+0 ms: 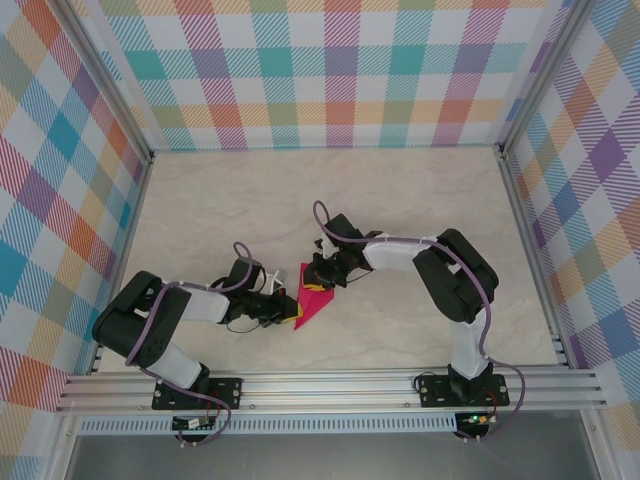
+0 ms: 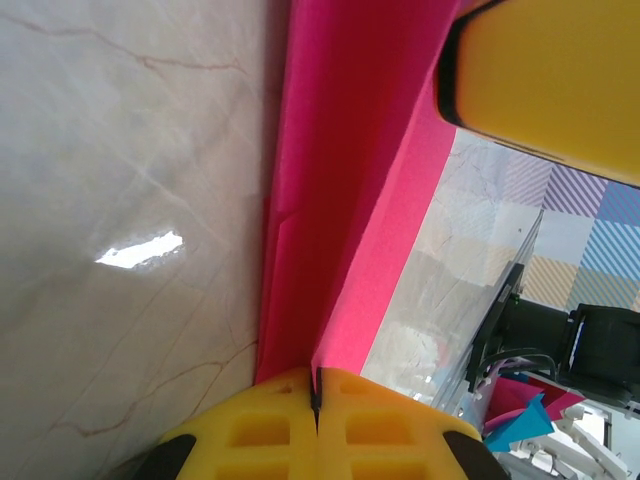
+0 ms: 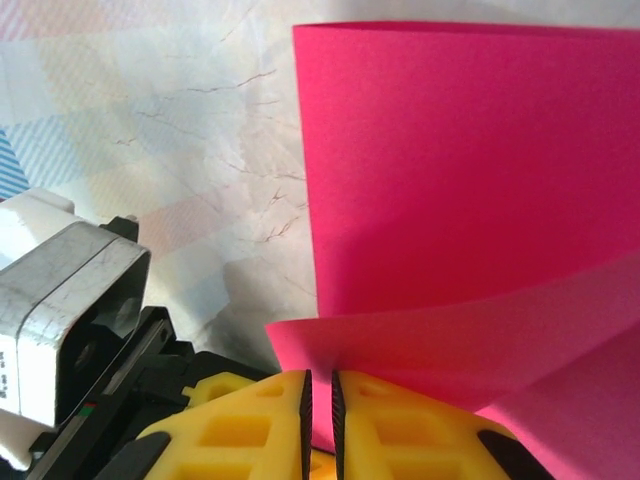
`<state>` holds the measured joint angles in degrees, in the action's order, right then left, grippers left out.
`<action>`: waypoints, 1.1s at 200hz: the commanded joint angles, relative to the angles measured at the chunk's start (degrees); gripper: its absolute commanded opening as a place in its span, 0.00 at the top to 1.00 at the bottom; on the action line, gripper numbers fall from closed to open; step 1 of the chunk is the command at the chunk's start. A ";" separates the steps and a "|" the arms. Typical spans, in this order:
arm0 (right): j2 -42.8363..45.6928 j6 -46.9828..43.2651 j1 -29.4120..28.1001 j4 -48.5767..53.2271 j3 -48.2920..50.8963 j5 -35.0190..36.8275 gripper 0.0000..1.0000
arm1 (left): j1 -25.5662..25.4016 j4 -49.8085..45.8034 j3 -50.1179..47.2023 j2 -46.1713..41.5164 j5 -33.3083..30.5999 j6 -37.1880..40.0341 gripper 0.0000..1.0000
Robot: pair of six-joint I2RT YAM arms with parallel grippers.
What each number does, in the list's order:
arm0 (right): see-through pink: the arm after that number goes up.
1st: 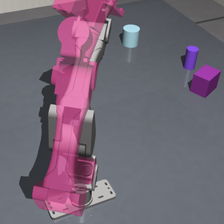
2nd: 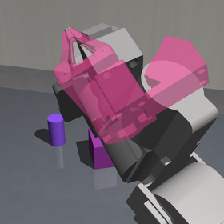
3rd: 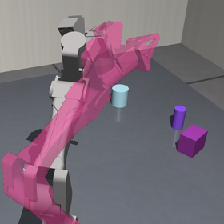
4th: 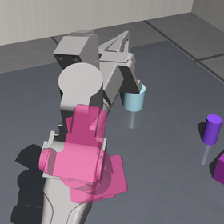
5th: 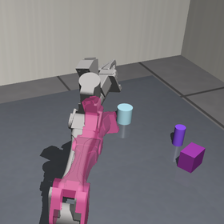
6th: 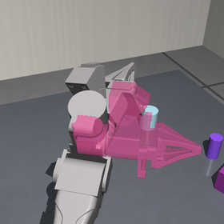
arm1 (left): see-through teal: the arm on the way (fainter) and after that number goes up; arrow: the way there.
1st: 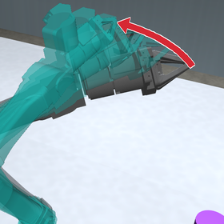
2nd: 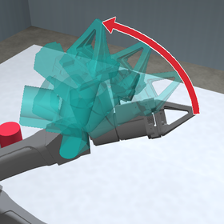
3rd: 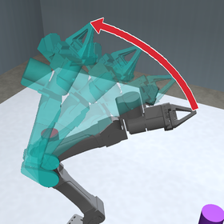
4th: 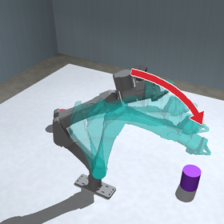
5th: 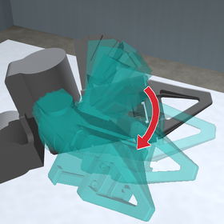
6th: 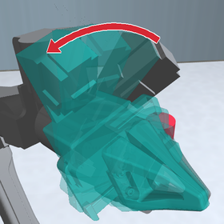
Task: Fold a paper plane with a square sheet of paper (pick it up from the middle)
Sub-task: Fourth fold the wing at the center of the table.
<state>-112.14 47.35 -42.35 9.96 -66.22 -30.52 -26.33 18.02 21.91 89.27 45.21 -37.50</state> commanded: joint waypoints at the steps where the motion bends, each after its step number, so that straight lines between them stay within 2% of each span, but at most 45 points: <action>1: -1.51 -0.27 0.23 -0.98 -1.45 -2.62 0.84 | -0.56 -0.40 0.24 4.23 -4.86 -0.14 0.98; 38: -4.05 -0.60 0.25 0.05 -1.65 -0.29 0.85 | -0.57 -0.81 0.18 4.09 -5.52 -0.19 0.97; 91: -5.98 -1.29 0.41 2.42 -0.68 2.53 0.86 | -0.56 -5.51 -0.19 -0.65 -6.81 1.14 0.85; 220: -5.72 -2.27 0.42 4.05 -0.63 2.76 0.86 | -1.86 -13.77 -0.31 -8.48 -6.48 3.15 0.85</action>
<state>-115.70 46.44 -42.06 10.04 -67.09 -30.63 -27.33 9.21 21.85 82.11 39.94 -36.12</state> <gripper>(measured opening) 0.136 0.157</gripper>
